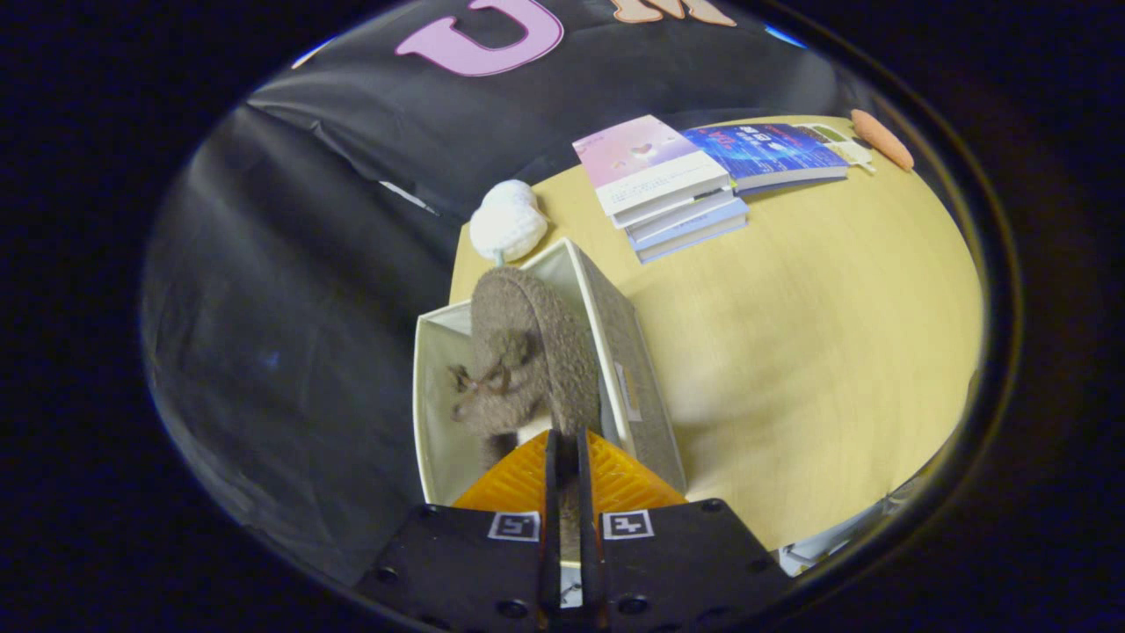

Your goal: Open the storage box then place both shoes into the box .Put the left shoe in first, then the right shoe, with the right side of both shoes facing outward in a uniform manner.

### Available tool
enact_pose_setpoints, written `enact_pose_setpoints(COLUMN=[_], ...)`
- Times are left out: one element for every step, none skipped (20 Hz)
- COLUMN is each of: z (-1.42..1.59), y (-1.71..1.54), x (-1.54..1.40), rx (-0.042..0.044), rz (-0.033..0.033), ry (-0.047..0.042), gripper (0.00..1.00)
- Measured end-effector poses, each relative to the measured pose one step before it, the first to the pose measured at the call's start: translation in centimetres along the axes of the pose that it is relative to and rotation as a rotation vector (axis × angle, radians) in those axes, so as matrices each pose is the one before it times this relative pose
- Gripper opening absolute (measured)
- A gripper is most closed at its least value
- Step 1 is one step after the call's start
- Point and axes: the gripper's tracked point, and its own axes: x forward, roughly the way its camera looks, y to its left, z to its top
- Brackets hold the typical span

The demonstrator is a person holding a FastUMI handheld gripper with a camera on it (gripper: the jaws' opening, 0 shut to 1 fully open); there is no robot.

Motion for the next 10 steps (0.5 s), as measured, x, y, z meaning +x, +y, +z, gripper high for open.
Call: enact_pose_setpoints(z=[0.335, 0.312, 0.132, 0.105, -0.037, -0.031, -0.066, 0.04, -0.087, -0.041], y=[0.432, 0.182, 0.114, -0.04, 0.027, -0.001, 0.023, 0.065, 0.058, 0.231], x=[-0.045, -0.113, 0.02, 0.097, 0.006, 0.048, 0.066, 0.084, 0.055, 0.098], rx=[0.01851, 0.0047, 0.00024, -0.0033, -0.00267, -0.00188, -0.00049, -0.004, -0.00323, -0.00048], rz=[0.01636, 0.0062, -0.00108, -0.00258, -0.00322, -0.00133, -0.00198, -0.00073, -0.00144, 0.00505], ry=[-0.01359, -0.00738, -0.00259, -0.00147, -0.00222, -0.00131, -0.00217, -0.00263, -0.00177, 0.00077], gripper=[0.08, 0.13, 0.13, 0.13, 0.13, 0.13, 0.13, 0.13, 0.13, 0.13])
